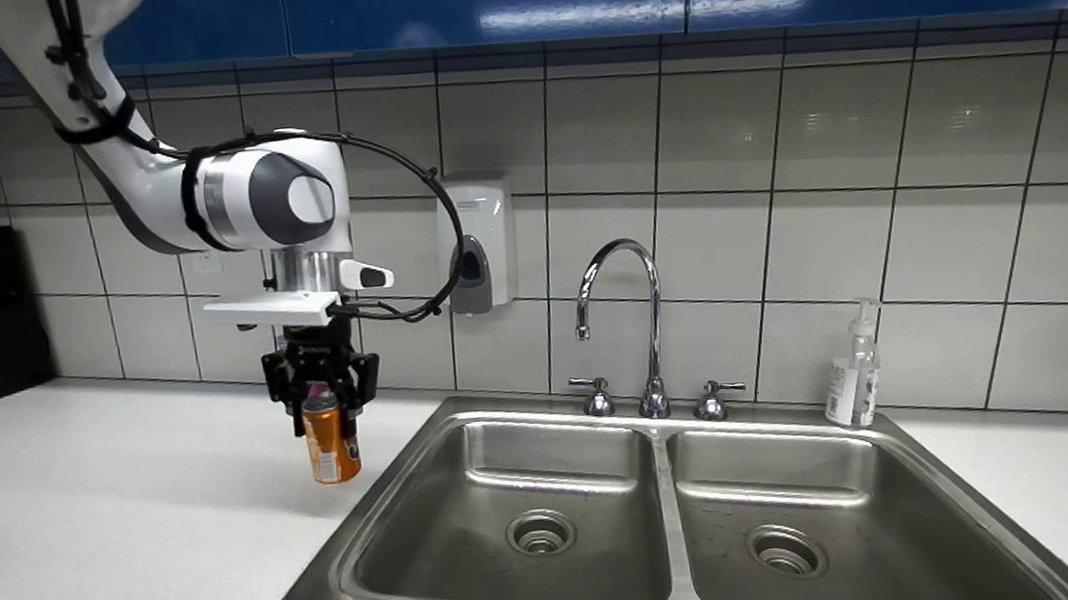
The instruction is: Move the orange can to the sink on the left
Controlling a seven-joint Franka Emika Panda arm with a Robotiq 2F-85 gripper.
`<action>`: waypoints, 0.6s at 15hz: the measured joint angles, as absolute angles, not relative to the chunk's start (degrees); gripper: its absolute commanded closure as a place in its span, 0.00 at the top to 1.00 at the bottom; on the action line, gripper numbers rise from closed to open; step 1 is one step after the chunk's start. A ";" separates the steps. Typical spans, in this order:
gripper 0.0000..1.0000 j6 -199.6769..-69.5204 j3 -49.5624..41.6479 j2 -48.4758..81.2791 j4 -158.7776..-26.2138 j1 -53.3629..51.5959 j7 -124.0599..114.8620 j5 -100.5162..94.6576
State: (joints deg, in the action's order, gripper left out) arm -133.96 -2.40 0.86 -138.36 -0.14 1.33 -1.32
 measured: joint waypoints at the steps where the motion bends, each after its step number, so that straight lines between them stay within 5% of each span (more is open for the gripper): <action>1: 0.38 -133.96 -3.00 0.75 -138.51 0.46 1.33 -1.32; 9: 0.38 -133.96 -7.53 0.48 -139.15 4.99 1.33 -1.38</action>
